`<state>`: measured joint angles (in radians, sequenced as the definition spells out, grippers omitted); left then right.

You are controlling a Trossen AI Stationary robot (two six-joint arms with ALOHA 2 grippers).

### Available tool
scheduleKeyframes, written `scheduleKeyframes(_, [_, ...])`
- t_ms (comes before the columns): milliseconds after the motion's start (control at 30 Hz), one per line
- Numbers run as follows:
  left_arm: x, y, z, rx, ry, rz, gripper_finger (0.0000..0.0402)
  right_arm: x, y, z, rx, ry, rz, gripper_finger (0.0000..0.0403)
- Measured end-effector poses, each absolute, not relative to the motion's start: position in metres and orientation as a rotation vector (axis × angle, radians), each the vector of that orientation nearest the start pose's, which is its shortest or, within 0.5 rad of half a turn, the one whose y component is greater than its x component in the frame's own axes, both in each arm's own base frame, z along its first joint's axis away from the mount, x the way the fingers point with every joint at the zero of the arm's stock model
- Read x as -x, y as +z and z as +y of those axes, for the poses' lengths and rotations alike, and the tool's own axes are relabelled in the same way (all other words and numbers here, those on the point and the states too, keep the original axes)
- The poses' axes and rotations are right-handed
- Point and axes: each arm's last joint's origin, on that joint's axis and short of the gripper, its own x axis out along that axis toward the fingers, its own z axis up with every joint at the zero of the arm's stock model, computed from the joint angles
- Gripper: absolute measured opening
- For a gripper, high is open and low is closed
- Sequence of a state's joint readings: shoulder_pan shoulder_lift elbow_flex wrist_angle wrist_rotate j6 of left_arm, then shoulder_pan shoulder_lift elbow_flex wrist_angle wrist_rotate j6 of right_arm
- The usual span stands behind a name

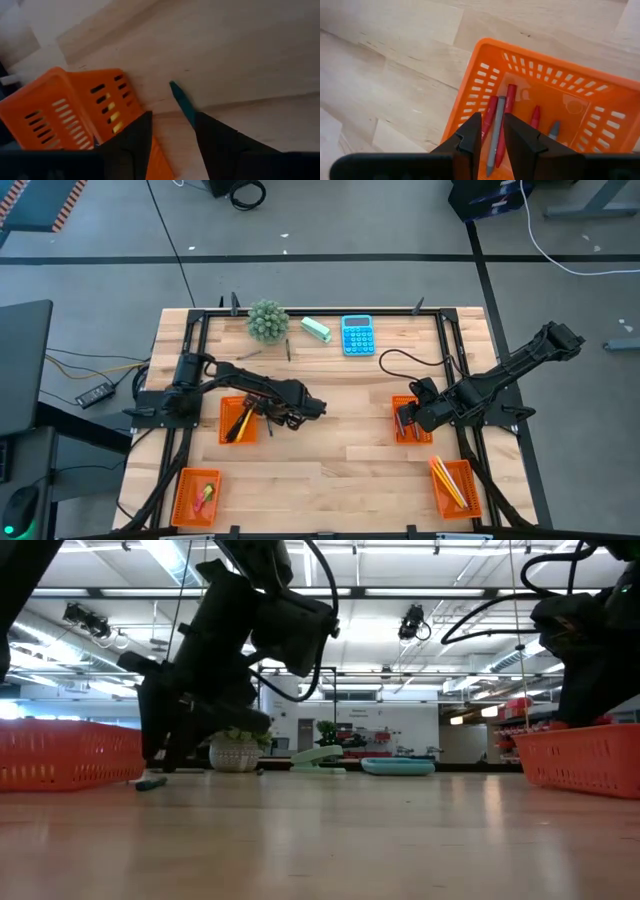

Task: Sort crayons/erasers/pens/pencils in bins
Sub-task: Put the bottom dark green crayon into the top right orange basket

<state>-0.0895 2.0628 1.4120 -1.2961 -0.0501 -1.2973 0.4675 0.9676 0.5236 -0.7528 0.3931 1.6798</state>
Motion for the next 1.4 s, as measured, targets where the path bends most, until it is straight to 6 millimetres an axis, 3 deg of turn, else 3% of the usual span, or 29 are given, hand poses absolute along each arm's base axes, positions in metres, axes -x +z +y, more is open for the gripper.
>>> scheduleKeyframes(300, [-0.344, 0.144, -0.032, 0.789, 1.095, 1.642, 0.0154, -0.141, 0.182, 0.059, -1.008, -0.794, 0.805, 0.0088])
scheduleKeyframes(1000, [-0.344, 0.141, -0.031, 0.793, 1.082, 1.641, 0.0117, -0.141, 0.182, 0.059, -1.009, -0.790, 0.810, 0.0088])
scheduleKeyframes(1200, [-0.333, 0.131, -0.031, 0.780, 1.096, 1.682, 0.0123, -0.141, 0.182, 0.059, -1.008, -0.786, 0.810, 0.0088])
scheduleKeyframes(1400, [-0.335, 0.129, -0.031, 0.796, 1.066, 1.674, 0.0139, -0.141, 0.182, 0.059, -1.001, -0.782, 0.812, 0.0088])
